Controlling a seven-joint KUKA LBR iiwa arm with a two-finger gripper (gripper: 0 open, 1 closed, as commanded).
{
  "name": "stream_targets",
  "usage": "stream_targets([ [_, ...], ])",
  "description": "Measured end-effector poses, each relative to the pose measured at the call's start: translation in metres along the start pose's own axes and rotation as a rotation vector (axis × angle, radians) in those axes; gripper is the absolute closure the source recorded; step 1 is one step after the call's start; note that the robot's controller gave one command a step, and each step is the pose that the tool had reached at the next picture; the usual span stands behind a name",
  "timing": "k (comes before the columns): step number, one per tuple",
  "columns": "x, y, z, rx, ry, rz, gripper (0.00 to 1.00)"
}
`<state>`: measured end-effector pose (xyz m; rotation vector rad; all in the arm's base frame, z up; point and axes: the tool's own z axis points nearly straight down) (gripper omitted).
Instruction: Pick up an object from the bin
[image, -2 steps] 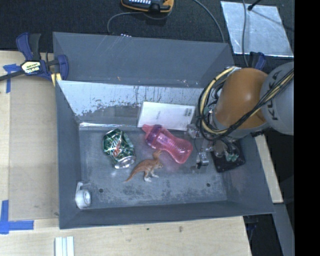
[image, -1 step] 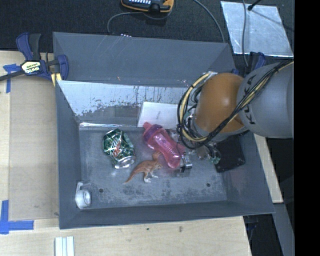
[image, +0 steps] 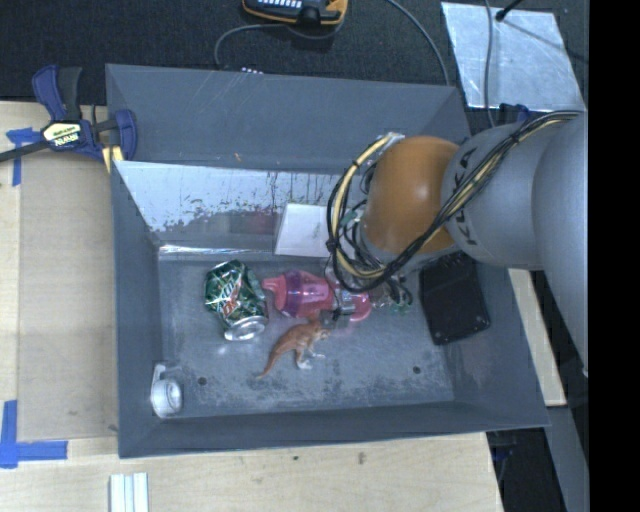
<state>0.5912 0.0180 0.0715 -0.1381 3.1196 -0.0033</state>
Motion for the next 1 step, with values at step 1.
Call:
stream_targets([
  [1,0.0,0.0,0.0,0.0,0.0,0.0,1.0],
])
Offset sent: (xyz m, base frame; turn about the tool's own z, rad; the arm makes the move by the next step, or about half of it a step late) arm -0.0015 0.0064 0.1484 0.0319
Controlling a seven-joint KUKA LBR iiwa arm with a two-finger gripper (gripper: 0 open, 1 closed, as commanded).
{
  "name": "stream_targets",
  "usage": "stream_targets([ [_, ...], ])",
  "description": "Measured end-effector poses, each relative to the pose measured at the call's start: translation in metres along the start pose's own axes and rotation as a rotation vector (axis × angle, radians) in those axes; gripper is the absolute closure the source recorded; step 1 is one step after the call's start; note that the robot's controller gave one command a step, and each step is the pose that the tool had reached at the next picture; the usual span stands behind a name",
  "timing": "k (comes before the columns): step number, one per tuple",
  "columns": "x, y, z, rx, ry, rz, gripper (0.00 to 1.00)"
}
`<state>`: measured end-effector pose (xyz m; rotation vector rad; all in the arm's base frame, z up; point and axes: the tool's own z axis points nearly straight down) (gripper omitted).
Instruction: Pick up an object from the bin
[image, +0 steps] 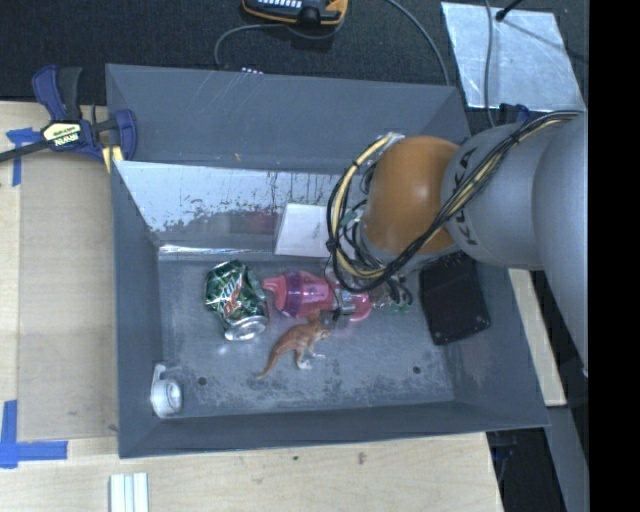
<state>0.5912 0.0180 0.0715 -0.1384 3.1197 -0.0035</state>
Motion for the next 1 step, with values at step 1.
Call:
stream_targets([
  [1,-0.0033,0.0053,-0.1496,0.0,-0.005,0.031,1.0],
])
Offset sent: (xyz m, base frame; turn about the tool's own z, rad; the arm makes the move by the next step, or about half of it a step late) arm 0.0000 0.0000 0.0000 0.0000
